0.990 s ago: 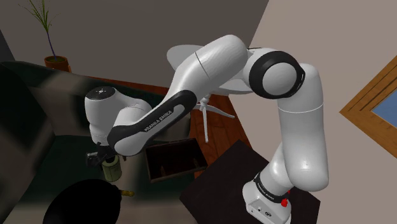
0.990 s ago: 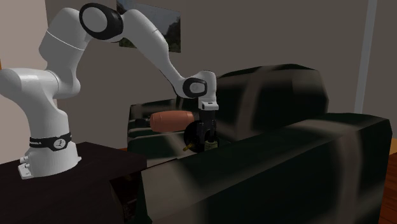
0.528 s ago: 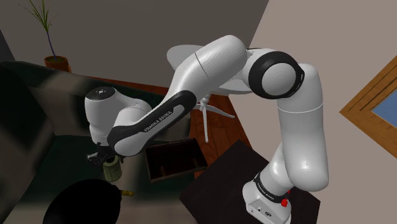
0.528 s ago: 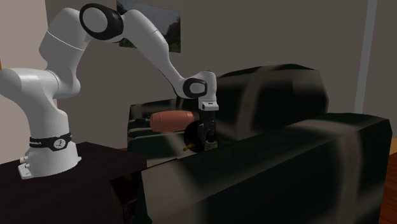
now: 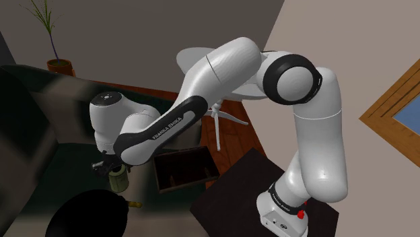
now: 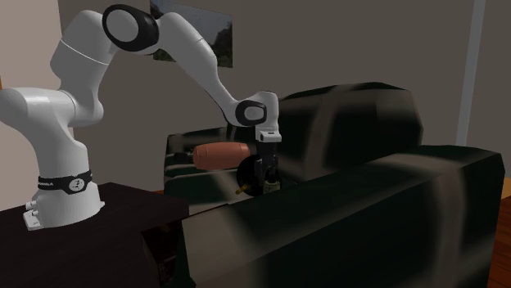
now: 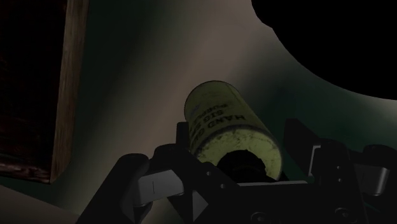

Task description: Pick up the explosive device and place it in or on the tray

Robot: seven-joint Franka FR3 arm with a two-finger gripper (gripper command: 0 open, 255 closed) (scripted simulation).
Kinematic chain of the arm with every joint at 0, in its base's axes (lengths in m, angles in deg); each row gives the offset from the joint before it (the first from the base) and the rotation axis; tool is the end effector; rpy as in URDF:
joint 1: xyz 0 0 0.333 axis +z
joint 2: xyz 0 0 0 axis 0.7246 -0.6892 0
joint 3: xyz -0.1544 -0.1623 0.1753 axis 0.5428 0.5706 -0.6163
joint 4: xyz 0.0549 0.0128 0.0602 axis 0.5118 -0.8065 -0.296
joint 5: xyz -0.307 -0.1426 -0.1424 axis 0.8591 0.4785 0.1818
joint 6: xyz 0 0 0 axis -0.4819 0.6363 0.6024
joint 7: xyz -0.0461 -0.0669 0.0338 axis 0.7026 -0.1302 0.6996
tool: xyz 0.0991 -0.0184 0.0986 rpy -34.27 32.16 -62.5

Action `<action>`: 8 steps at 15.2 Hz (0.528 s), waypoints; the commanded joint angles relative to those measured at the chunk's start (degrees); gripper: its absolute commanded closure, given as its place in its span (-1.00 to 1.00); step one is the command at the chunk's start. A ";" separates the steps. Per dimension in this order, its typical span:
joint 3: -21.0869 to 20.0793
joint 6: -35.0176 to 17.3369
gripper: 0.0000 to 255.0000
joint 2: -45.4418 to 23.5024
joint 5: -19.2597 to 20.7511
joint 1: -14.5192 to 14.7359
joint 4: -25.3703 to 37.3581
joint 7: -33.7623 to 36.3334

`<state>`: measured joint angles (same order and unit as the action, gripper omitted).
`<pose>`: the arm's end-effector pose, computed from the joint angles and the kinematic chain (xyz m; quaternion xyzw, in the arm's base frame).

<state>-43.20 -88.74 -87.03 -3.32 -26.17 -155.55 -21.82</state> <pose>0.4708 0.3948 0.1771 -0.9971 0.0753 -0.0001 0.0053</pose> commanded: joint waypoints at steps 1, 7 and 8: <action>0.03 -0.04 1.00 -0.06 0.02 -0.01 -0.02 0.00; -1.12 3.06 1.00 3.12 -1.46 -0.84 0.00 -0.89; -1.30 3.59 1.00 3.63 -1.70 -0.96 0.05 -1.04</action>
<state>-44.34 -85.74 -83.85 -4.78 -26.95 -155.69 -22.61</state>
